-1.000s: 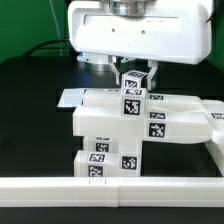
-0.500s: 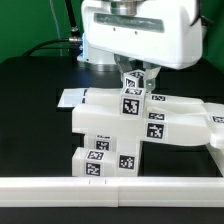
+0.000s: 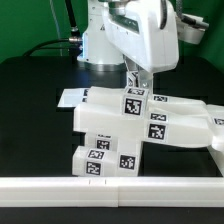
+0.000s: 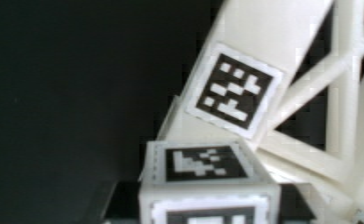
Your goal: Assemble chair
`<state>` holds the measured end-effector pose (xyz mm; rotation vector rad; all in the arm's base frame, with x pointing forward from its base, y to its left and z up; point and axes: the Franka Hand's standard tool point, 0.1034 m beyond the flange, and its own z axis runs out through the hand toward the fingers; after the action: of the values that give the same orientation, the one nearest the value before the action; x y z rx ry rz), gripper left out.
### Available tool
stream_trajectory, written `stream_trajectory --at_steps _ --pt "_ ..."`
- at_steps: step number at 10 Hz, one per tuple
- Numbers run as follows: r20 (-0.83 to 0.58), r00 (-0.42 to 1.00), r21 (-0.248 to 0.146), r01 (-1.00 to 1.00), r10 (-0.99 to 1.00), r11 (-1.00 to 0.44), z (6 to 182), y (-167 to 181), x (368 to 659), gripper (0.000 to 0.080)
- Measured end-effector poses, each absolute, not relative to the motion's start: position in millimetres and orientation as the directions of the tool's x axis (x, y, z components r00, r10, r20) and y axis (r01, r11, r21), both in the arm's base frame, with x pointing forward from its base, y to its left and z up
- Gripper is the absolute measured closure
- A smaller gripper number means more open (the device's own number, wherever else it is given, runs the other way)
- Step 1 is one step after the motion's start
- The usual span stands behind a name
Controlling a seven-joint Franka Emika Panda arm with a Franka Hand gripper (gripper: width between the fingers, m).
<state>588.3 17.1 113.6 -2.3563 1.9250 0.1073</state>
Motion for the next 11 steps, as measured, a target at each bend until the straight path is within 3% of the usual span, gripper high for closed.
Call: stream_trajectory --at_steps 1,2,3,8,11 --pt "-0.115 0.226 -0.032 -0.974 -0.967 -0.223 113.3 17.0 588.1 0.0298" --pt "-0.113 0.299 -0.038 -0.954 -0.948 -0.296 112.6 17.1 587.5 0.0192" --pt "-0.112 0.331 -0.04 -0.944 -0.937 -0.329 111.8 17.0 587.2 0.0161" --pt "-0.087 0.675 -0.076 -0.738 -0.733 -0.671 110.2 17.3 586.6 0.0151" --pt "-0.08 0.709 -0.082 -0.705 -0.701 -0.704 111.7 11.2 587.3 0.0151"
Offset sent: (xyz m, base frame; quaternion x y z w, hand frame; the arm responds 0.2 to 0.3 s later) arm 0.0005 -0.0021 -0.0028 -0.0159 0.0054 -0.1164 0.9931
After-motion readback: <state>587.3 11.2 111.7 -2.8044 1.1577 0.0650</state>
